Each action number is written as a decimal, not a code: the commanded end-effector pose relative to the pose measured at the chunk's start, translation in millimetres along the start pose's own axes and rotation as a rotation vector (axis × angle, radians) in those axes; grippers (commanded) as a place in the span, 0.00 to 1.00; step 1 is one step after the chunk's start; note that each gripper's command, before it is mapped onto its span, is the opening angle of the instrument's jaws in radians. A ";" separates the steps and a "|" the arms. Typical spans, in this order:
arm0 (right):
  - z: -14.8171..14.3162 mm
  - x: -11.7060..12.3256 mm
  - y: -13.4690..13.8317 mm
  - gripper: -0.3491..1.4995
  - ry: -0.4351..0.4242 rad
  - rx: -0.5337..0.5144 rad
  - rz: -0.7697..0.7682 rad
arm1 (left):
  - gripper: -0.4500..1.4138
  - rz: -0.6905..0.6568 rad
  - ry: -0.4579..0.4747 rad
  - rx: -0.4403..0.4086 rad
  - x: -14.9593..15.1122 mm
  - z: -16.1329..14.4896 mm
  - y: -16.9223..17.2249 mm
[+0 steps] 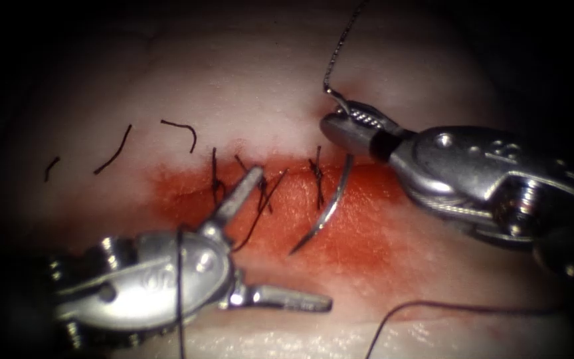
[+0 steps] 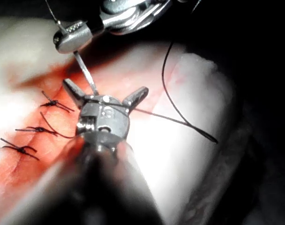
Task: Wound Closure
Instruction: Pass needle to right needle driver, then hold needle with left hand to regrasp needle straight-on with right end-effector, then throw needle through skin above incision with right grasper
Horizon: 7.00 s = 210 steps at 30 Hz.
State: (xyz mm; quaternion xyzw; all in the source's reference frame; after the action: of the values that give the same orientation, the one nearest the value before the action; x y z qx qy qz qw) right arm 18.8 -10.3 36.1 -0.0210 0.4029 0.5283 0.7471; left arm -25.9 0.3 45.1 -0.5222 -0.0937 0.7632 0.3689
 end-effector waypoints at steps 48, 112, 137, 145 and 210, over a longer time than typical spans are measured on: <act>1.7 0.1 -1.7 0.48 0.174 0.467 -0.311 | 0.00 -0.413 0.008 -0.361 -2.7 3.0 -6.9; 0.8 -0.1 7.2 0.00 0.323 0.533 -0.697 | 0.09 -0.039 -0.026 -0.109 -5.0 9.7 -3.6; 2.7 -0.6 5.7 0.00 0.531 0.502 -0.855 | 0.14 0.150 -0.318 0.022 -12.5 12.3 -4.9; 4.9 -2.3 5.7 0.00 0.569 0.502 -0.887 | 0.23 0.152 -0.336 0.025 -13.0 11.6 -4.7; 8.6 -5.7 8.3 0.00 0.604 0.423 -0.946 | 0.29 0.135 -0.346 0.043 -12.4 10.6 -4.2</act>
State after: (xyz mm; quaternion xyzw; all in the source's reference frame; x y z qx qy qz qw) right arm 15.7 -7.0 48.3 -0.1982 0.6393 0.0183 0.7427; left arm -30.3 -2.3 60.4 -0.3798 -0.1040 0.8666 0.3065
